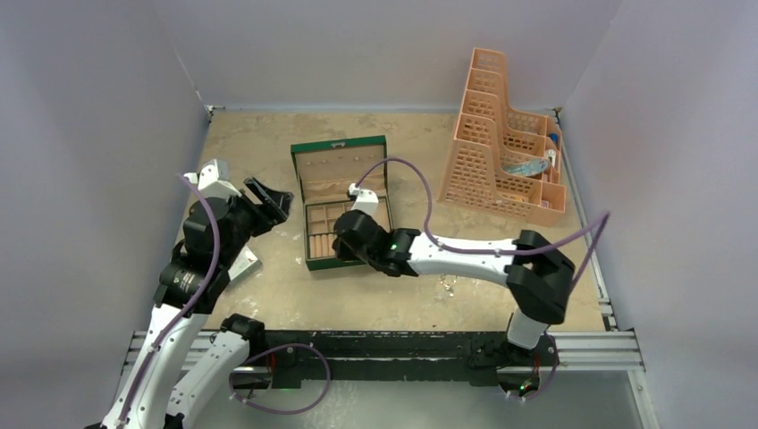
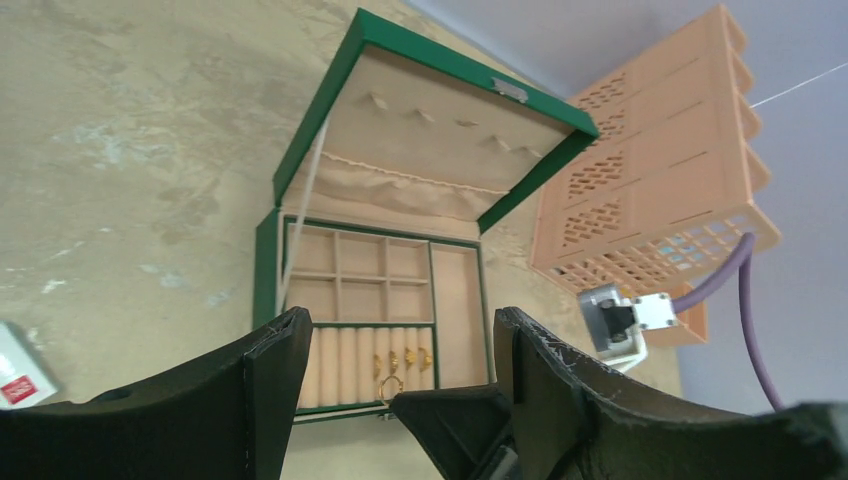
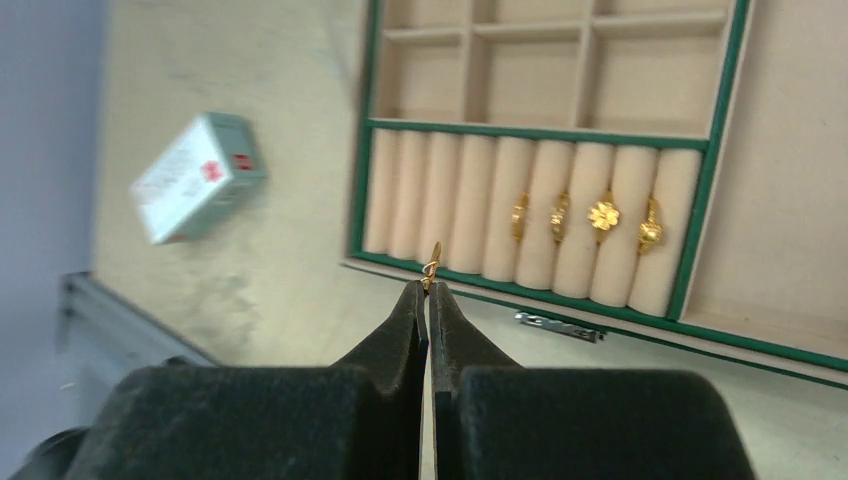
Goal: Organize the mixed jewelry
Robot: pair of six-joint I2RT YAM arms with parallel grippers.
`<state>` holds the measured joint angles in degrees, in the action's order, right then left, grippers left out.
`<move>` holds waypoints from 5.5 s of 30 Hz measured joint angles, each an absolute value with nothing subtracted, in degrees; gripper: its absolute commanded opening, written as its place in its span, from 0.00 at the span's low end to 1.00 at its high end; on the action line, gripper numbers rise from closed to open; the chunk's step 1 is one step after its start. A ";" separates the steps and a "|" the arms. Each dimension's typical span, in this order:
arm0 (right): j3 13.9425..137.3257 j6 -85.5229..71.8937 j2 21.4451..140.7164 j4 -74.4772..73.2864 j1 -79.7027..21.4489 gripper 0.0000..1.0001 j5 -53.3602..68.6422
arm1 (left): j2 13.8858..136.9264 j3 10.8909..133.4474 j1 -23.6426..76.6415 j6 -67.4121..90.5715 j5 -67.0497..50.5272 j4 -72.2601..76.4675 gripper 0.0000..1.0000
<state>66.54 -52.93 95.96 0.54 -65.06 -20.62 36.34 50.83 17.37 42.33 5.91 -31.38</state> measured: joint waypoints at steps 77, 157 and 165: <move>86.67 -47.83 114.24 -17.91 -65.01 0.14 -33.01 | 38.28 48.97 17.37 36.80 9.02 -32.25 0.66; 48.53 -77.06 78.30 -36.42 -50.65 0.46 -36.29 | 42.70 46.72 17.37 29.95 -20.88 -21.78 0.75; 38.70 -83.57 75.20 -37.93 -48.34 0.40 -32.97 | 43.42 46.15 17.37 29.28 -24.97 -20.29 0.75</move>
<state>38.70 -83.57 75.20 -37.93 -48.34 -32.97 43.42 46.15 17.37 29.28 -24.97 -20.29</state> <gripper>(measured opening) 0.442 0.752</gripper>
